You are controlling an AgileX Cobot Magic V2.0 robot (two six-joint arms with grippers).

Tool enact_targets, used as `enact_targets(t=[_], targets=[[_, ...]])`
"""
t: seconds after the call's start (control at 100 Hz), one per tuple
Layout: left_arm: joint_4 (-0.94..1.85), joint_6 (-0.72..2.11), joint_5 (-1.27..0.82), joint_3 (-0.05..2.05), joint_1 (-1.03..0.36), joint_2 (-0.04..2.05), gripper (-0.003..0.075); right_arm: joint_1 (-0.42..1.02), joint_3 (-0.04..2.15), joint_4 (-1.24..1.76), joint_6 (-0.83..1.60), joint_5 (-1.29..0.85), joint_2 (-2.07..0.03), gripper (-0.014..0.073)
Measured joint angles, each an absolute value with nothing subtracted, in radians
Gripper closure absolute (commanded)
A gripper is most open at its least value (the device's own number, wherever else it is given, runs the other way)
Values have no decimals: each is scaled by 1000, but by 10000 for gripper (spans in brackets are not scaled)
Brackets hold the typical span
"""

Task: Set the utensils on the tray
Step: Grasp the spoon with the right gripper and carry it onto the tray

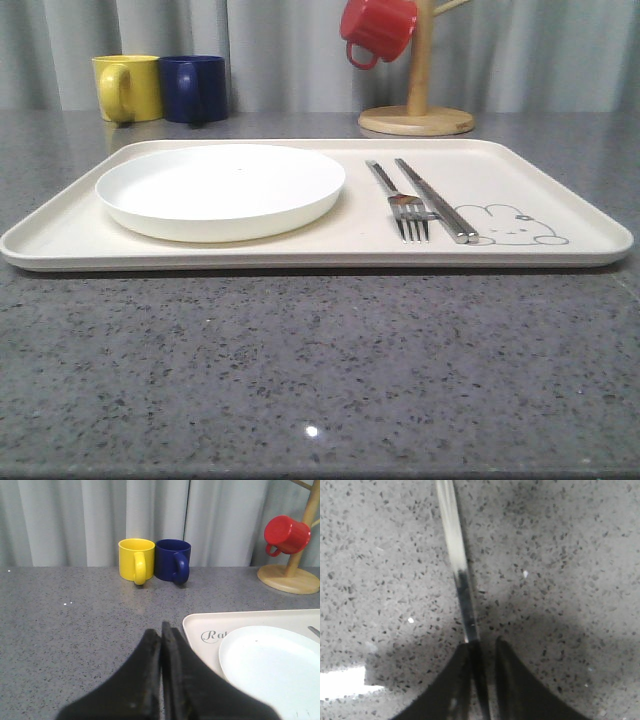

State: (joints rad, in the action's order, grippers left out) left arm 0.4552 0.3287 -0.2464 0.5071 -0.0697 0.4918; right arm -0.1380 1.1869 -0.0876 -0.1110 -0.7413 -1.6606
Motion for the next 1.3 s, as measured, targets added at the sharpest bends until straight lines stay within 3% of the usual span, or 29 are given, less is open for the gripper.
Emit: enact_targets(t=[0.06,0.54,1.08,1.3], targets=[[455,329,-246,507,-70,492,739,-138,1187,-88,-111,-741,-1661,668],[455,329,-246,507,-70,492,739,-124,1251,-7,-111,-838,-1602,661],[455,329,-246,507,-70,492,739,252,1257,78,-227,-778,-1514,650],[455,329,-246,507,-70,492,739,313,1257,68,-288,-727,-1586,650]])
